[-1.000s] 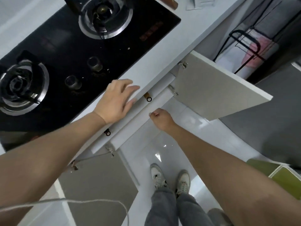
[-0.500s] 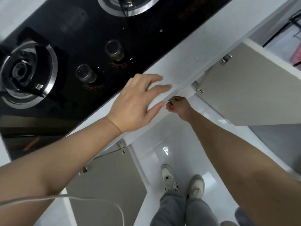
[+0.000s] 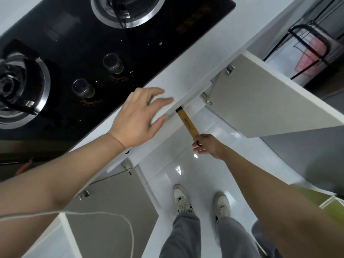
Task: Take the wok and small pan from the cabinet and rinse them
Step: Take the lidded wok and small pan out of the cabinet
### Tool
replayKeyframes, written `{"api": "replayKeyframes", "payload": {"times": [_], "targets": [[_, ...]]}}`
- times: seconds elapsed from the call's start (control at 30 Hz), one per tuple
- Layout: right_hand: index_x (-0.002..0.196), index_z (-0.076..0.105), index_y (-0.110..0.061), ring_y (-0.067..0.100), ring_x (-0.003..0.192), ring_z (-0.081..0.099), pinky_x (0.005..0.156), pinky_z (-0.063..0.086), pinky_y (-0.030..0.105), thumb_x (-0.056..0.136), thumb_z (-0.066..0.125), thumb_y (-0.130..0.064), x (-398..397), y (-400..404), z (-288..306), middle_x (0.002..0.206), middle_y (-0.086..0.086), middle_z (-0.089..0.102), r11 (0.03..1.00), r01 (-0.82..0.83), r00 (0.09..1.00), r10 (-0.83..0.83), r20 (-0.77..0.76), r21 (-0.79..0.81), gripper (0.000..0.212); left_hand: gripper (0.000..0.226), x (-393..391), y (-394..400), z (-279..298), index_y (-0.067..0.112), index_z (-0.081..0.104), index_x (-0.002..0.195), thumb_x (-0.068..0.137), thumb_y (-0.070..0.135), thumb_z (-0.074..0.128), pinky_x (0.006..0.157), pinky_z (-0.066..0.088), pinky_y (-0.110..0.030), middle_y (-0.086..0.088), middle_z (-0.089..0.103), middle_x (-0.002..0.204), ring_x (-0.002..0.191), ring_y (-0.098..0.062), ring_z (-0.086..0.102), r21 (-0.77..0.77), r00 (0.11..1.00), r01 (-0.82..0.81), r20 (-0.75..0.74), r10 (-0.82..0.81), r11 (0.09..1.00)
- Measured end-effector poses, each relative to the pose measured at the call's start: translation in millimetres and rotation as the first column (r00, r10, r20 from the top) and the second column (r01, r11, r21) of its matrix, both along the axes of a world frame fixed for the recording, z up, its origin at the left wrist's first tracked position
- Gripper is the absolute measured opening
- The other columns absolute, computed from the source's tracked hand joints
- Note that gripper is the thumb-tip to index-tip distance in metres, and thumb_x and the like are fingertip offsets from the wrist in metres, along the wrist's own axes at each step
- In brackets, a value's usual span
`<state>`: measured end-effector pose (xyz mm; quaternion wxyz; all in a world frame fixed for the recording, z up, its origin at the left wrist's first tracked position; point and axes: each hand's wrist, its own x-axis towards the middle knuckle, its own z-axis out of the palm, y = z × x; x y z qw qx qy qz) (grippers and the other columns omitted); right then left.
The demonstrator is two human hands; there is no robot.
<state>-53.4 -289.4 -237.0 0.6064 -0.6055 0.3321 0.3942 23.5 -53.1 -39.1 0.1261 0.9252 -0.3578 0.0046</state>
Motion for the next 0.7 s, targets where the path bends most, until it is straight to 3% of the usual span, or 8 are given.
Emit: {"api": "replayKeyframes", "payload": {"times": [0.1, 0.27, 0.37, 0.43, 0.53, 0.6, 0.63, 0.7], "targets": [[0.112, 0.061, -0.005, 0.019, 0.076, 0.069, 0.068, 0.059, 0.026, 0.096, 0.061, -0.04, 21, 7, -4, 0.104, 0.012, 0.067, 0.999, 0.0, 1.0, 0.001, 0.025, -0.032, 0.039, 0.042, 2, 2, -1, 0.018, 0.061, 0.133, 0.095, 0.034, 0.061, 0.096, 0.043, -0.043, -0.01, 0.052, 0.132, 0.109, -0.027, 0.049, -0.02, 1.0, 0.011, -0.001, -0.011, 1.0], [0.096, 0.054, -0.012, 0.017, 0.059, 0.052, 0.046, 0.044, 0.025, 0.092, 0.069, -0.036, 57, 28, -24, 0.074, 0.008, 0.054, 1.0, -0.022, 0.99, 0.022, 0.138, -0.001, 0.029, 0.041, 0, 0, -3, 0.015, 0.062, 0.133, 0.096, 0.032, 0.061, 0.095, 0.044, -0.041, -0.013, 0.054, 0.131, 0.109, -0.028, 0.05, -0.012, 1.0, 0.008, 0.029, -0.008, 1.0], [0.089, 0.049, -0.014, 0.014, 0.047, 0.043, 0.043, 0.039, 0.023, 0.093, 0.065, -0.042, 49, 22, -29, 0.066, 0.004, 0.048, 0.996, -0.071, 0.981, 0.078, 0.177, -0.049, 0.033, 0.036, -13, -8, -3, 0.011, 0.064, 0.131, 0.098, 0.024, 0.059, 0.096, 0.044, -0.042, -0.017, 0.055, 0.132, 0.112, -0.033, 0.052, 0.014, 0.988, -0.01, 0.155, 0.008, 1.0], [0.088, 0.048, -0.015, 0.013, 0.046, 0.043, 0.042, 0.039, 0.022, 0.094, 0.063, -0.044, 44, 20, -27, 0.066, 0.003, 0.047, 0.993, -0.098, 0.977, 0.108, 0.182, -0.059, 0.034, 0.03, -42, -22, -9, 0.005, 0.067, 0.123, 0.095, 0.014, 0.061, 0.098, 0.043, -0.039, -0.018, 0.057, 0.128, 0.114, -0.032, 0.054, -0.155, 0.969, -0.096, 0.21, 0.127, 0.983], [0.095, 0.05, -0.013, 0.014, 0.048, 0.041, 0.045, 0.04, 0.023, 0.094, 0.063, -0.044, 32, 11, -31, 0.067, 0.003, 0.045, 0.994, -0.11, 0.982, 0.113, 0.152, -0.027, 0.033, 0.019, -99, -68, -39, 0.006, 0.068, 0.112, 0.096, 0.01, 0.058, 0.095, 0.044, -0.026, -0.005, 0.062, 0.116, 0.109, -0.018, 0.059, -0.426, 0.925, -0.38, -0.148, 0.351, 0.821], [0.1, 0.054, -0.011, 0.016, 0.051, 0.045, 0.05, 0.045, 0.027, 0.093, 0.065, -0.041, 24, 4, -33, 0.069, 0.005, 0.048, 0.996, -0.087, 0.989, 0.088, 0.122, -0.012, 0.032, 0.011, -108, -99, -73, 0.019, 0.067, 0.103, 0.098, 0.019, 0.057, 0.084, 0.05, -0.024, 0.005, 0.066, 0.103, 0.097, -0.011, 0.063, -0.356, 0.696, -0.694, -0.552, 0.458, 0.625], [0.102, 0.057, -0.01, 0.018, 0.054, 0.051, 0.055, 0.051, 0.029, 0.093, 0.066, -0.04, 21, 0, -34, 0.071, 0.006, 0.052, 0.996, -0.089, 0.989, 0.091, 0.116, -0.022, 0.032, 0.008, -101, -107, -95, 0.021, 0.065, 0.099, 0.097, 0.024, 0.058, 0.081, 0.053, -0.028, 0.005, 0.066, 0.098, 0.093, -0.013, 0.065, -0.229, 0.482, -0.839, -0.735, 0.478, 0.494], [0.105, 0.063, -0.007, 0.021, 0.061, 0.062, 0.07, 0.061, 0.036, 0.093, 0.066, -0.035, 14, -10, -36, 0.077, 0.009, 0.061, 0.994, -0.098, 0.987, 0.103, 0.122, -0.053, 0.03, 0.023, -74, -122, -137, 0.016, 0.061, 0.104, 0.093, 0.036, 0.063, 0.081, 0.056, -0.033, -0.003, 0.062, 0.098, 0.087, -0.02, 0.064, 0.153, -0.067, -0.954, -0.947, 0.314, 0.258]]}}
